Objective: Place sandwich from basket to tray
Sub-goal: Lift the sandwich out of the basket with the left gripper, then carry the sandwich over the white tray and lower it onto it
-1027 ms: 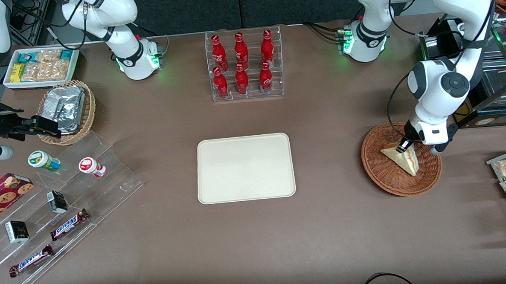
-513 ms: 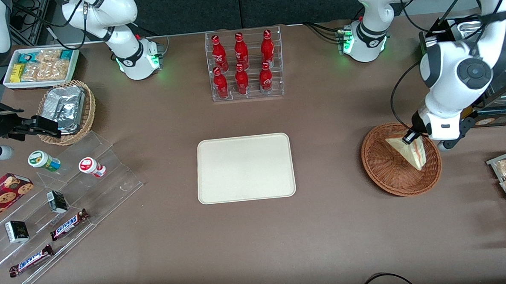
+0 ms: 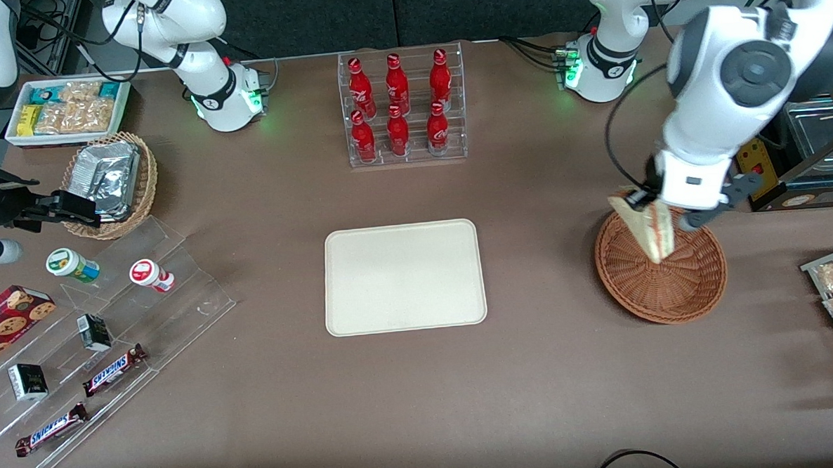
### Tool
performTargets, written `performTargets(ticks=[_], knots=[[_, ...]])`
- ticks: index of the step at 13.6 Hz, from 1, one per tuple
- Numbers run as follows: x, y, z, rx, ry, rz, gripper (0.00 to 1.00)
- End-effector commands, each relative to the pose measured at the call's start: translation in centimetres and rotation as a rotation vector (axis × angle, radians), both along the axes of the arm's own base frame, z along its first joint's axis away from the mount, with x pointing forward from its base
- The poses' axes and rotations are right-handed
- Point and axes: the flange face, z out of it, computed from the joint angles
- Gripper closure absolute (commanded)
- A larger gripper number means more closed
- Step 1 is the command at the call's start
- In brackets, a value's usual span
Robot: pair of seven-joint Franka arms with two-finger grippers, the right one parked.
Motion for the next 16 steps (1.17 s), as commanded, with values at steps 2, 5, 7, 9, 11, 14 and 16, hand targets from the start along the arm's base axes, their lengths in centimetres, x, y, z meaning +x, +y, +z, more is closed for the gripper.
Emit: performTargets(ticks=[2, 5, 7, 9, 11, 14, 16], knots=[[-1.5, -7.1, 0.5, -0.005, -0.003, -0.12, 0.75], [-2.2, -12.6, 0.2, -0.053, -0.004, -0.215, 0.75], [-2.4, -16.0, -0.4, -0.085, 0.008, -0.257, 0.75], [-2.8, -19.4, -2.0, -0.121, 0.02, -0.316, 0.75], [-3.3, -23.4, -4.7, -0.145, 0.025, -0.367, 0.75], [-2.7, -27.0, -9.0, -0.091, 0.0, -0.334, 0.75], [-2.5, -29.2, -11.5, -0.08, -0.002, -0.328, 0.75]])
